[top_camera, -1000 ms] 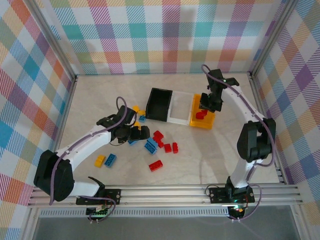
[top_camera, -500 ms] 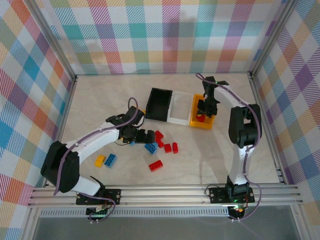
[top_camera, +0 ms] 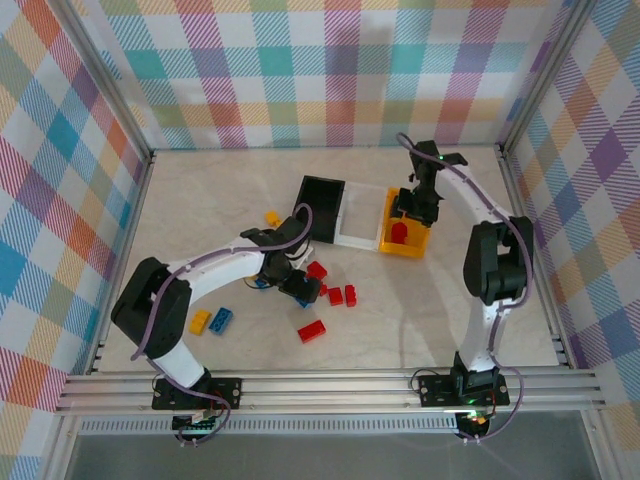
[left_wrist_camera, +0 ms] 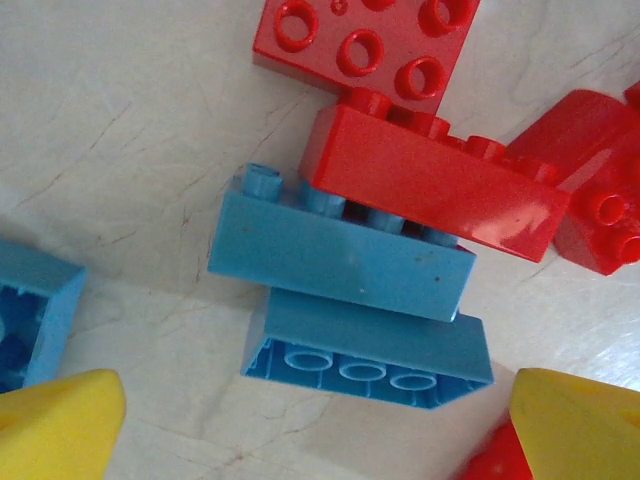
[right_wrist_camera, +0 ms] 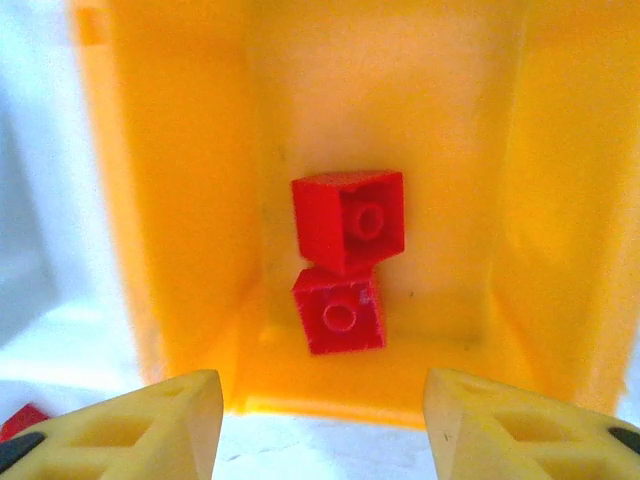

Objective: Sort the legos into containers by color

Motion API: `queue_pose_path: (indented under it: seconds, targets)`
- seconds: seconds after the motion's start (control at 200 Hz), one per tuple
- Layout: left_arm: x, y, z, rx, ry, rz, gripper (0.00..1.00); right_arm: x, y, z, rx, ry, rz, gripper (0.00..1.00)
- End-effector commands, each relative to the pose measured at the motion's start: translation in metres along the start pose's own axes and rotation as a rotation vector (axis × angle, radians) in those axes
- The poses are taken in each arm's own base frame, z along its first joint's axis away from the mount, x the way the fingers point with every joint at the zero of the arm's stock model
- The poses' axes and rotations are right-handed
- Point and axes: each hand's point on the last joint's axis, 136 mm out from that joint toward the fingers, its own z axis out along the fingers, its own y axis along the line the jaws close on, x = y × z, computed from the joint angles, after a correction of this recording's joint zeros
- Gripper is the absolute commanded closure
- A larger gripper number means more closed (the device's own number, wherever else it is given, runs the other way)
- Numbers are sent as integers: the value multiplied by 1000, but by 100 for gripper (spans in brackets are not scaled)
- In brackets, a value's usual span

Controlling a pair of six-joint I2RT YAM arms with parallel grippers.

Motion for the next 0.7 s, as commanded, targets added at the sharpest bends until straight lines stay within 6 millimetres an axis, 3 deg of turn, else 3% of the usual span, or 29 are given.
queue_pose_path:
  seconds: [0.0, 0.27, 0.695]
  targets:
    - [-6, -3, 5, -12, 12, 127, 2, 9, 5, -40, -39, -32, -1, 42]
    - [-11, -16, 20, 58, 31, 168, 4, 18, -9, -59, 1, -56, -15, 36]
    - [15, -11, 26, 40, 94, 138, 5, 21, -7, -44, -28, -28, 25, 33]
